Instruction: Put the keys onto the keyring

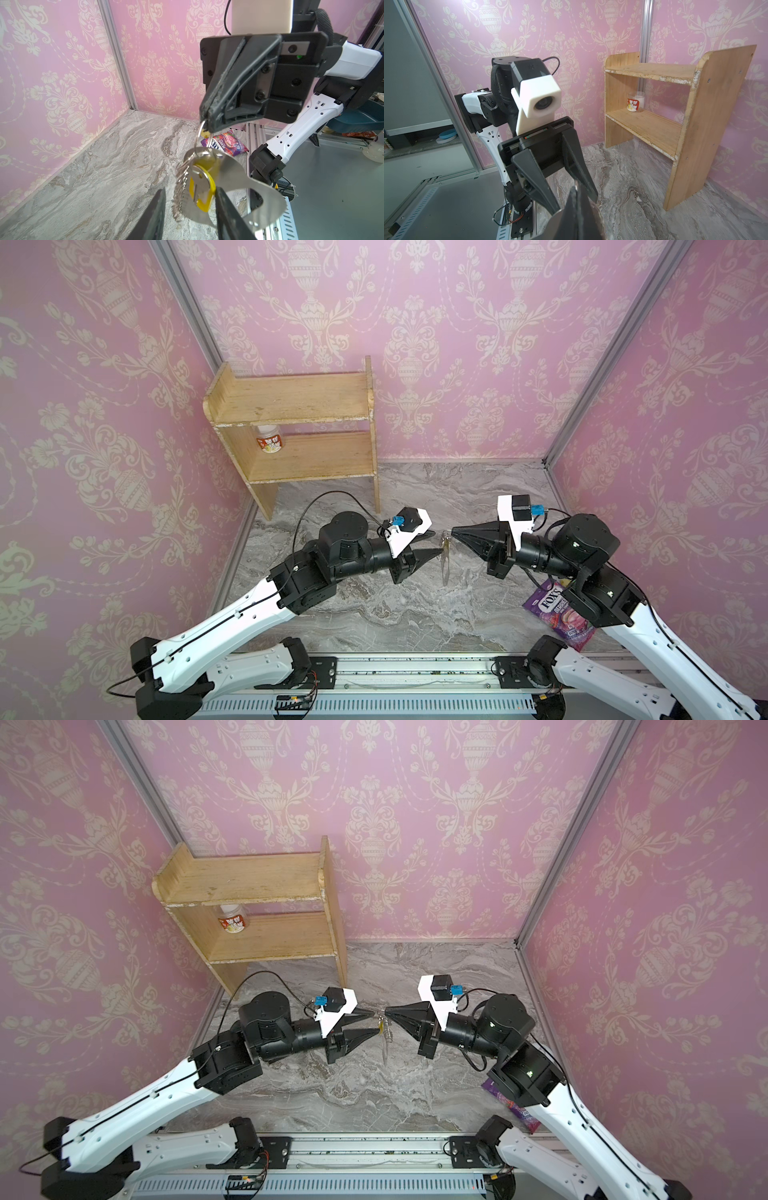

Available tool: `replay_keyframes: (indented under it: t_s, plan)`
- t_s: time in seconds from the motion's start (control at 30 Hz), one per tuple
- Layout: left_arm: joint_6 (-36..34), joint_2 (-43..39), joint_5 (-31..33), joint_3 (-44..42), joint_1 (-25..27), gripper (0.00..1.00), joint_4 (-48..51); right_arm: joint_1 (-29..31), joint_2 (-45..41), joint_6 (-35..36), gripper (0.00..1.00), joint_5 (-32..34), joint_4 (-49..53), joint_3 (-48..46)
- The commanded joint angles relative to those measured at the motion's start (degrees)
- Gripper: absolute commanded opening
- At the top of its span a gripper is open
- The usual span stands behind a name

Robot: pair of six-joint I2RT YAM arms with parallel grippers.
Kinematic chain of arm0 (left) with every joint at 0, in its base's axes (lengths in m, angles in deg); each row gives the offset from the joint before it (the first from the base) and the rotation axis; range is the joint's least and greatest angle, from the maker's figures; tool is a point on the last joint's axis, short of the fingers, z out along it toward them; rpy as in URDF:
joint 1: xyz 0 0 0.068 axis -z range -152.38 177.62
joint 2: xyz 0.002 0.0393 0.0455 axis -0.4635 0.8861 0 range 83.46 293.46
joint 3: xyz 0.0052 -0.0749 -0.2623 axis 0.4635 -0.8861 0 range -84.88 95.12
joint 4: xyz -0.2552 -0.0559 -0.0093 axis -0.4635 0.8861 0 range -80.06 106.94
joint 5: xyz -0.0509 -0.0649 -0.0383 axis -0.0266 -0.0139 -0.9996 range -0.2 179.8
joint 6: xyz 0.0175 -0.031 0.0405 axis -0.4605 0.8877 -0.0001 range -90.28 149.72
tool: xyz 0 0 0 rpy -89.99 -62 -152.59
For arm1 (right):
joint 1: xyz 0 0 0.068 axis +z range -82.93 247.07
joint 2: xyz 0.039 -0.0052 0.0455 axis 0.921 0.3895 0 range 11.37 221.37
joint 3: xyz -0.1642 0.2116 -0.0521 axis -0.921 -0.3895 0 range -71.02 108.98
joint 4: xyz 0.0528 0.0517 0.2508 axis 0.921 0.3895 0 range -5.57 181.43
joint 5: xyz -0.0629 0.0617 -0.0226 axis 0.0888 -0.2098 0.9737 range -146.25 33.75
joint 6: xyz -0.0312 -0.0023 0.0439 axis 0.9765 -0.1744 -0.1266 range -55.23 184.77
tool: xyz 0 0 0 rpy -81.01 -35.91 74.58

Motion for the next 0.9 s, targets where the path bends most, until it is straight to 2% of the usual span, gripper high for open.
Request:
replay_keyframes:
  t_s: [0.0, 0.17, 0.37, 0.67, 0.87]
  plan:
    - [1.49, -0.84, 1.28, -0.54, -0.27, 0.42, -1.18, -0.01, -0.35, -1.25, 0.00, 0.66, -2.87, 0.34]
    - [2.54, -0.85, -0.32, -0.99, 0.04, 0.42, -3.28, 0.02, -0.13, -1.52, 0.00, 0.61, -3.13, 0.26]
    - [3.06, 1.52, -0.57, -0.58, 0.48, 0.37, -3.25, 0.05, -0.17, -1.96, 0.00, 0.25, -3.75, 0.34]
    - [3.53, 1.90, 2.84, -0.70, 0.81, 0.22, -4.25, 0.00, -0.72, -2.48, 0.00, 0.23, -4.04, -0.18]
    - [2.93, -0.11, 4.10, -0.86, 0.84, 0.04, -3.57, 0.05, -1.35, -0.67, 0.00, 1.52, -0.95, 0.06]
